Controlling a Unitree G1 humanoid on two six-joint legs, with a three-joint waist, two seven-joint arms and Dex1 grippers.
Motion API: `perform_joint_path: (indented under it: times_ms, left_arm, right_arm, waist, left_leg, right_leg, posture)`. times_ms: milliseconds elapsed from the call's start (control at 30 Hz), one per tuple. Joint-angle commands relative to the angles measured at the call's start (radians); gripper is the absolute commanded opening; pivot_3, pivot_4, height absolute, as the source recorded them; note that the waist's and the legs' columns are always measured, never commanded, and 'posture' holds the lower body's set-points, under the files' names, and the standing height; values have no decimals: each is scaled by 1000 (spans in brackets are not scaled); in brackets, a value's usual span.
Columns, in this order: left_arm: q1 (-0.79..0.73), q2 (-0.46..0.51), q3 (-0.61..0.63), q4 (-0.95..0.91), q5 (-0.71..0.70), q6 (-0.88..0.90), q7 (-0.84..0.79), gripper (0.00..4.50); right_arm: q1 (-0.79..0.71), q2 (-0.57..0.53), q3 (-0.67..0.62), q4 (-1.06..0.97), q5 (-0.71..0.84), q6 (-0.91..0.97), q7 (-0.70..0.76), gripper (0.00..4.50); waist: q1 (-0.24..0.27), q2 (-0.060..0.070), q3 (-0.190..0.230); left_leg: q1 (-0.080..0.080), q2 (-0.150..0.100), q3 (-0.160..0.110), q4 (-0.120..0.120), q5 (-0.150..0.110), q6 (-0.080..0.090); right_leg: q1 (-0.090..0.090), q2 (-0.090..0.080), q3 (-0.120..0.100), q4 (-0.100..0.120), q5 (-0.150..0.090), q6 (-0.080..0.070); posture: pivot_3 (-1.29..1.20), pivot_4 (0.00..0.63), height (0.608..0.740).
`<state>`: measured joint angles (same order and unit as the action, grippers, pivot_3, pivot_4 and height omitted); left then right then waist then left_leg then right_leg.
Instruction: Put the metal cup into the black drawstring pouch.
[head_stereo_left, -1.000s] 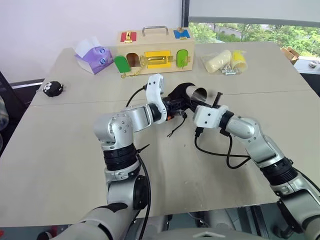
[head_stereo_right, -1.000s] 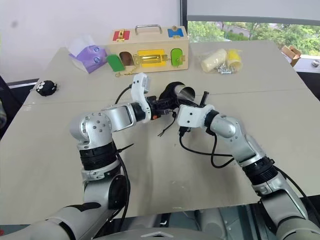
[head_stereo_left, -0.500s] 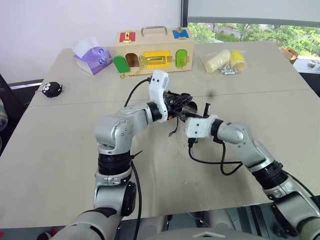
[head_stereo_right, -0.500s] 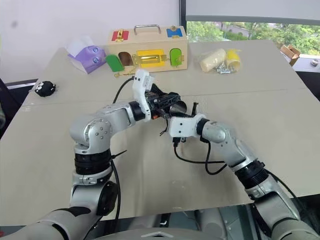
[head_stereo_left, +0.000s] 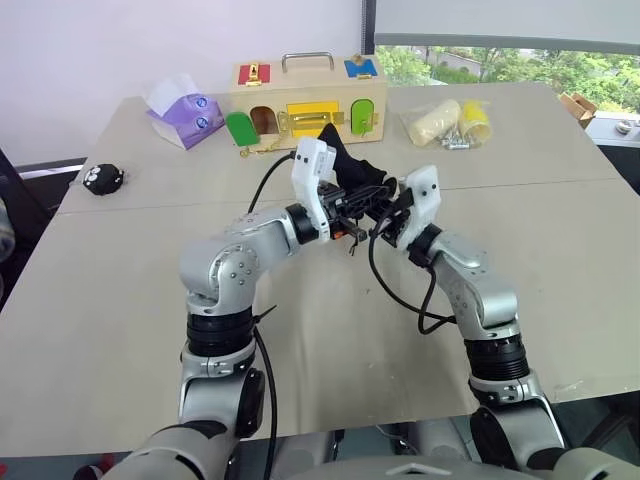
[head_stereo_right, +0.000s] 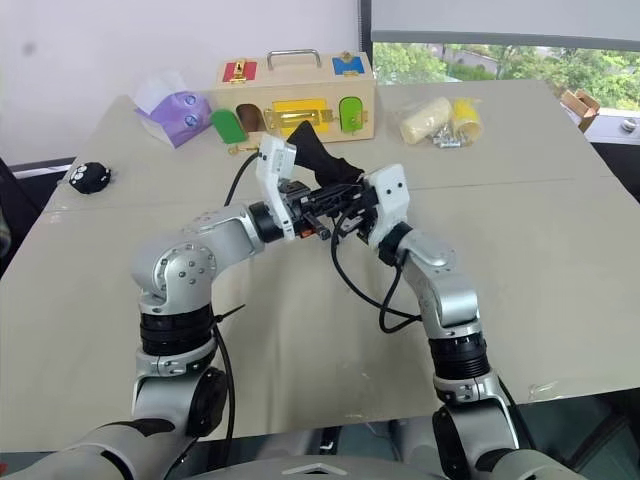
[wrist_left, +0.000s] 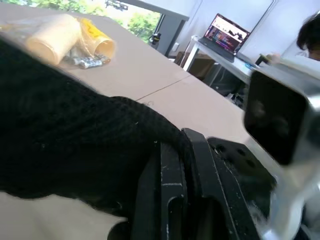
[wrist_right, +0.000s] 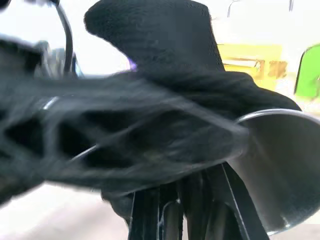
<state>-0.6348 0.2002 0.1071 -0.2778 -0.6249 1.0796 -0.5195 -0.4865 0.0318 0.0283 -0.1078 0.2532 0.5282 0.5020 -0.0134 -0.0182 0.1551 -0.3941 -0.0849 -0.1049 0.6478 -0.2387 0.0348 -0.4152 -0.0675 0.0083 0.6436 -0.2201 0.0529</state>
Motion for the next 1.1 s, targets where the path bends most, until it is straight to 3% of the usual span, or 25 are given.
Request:
perform_joint_path:
  times_ms: [33, 300, 633, 900, 1100]
  left_arm:
    - [4, 14, -11, -89, -79, -20, -54, 0]
    - [-6, 39, 3, -66, -85, -74, -30, 0]
    - [-82, 34, 63, 44, -54, -190, 35, 0]
    - [-39, 71, 60, 36, -77, -201, 19, 0]
    - [-1, 82, 67, 3, -159, -171, -23, 0]
  right_arm:
    - [-31, 0, -122, 7, 82, 39, -81, 19]
    - [-42, -20, -141, 19, 161, 31, -134, 19]
    - [30, -264, 124, 37, -108, -310, 16, 19]
    - [47, -171, 2, 26, 80, -230, -19, 19]
    - [20, -85, -114, -10, 332, -35, -88, 19]
  waist:
    - [0, 0, 0]
    - [0, 0, 0]
    - [-3, 0, 0]
    - [0, 0, 0]
    - [0, 0, 0]
  left_leg:
    - [0, 0, 0, 0, 0, 0]
    - [0, 0, 0, -1, 0, 0]
    - [0, -1, 2, 0, 0, 0]
    - [0, 1, 3, -1, 0, 0]
    - [0, 1, 2, 0, 0, 0]
  right_leg:
    - [0, 0, 0, 0, 0, 0]
    - [-1, 0, 0, 0, 0, 0]
    - [-1, 3, 2, 0, 0, 0]
    - [-1, 2, 4, 0, 0, 0]
    - [-1, 2, 4, 0, 0, 0]
  posture:
    - [0, 150, 740]
    - [0, 150, 740]
    - [0, 150, 740]
    - [0, 150, 740]
    - [0, 150, 740]
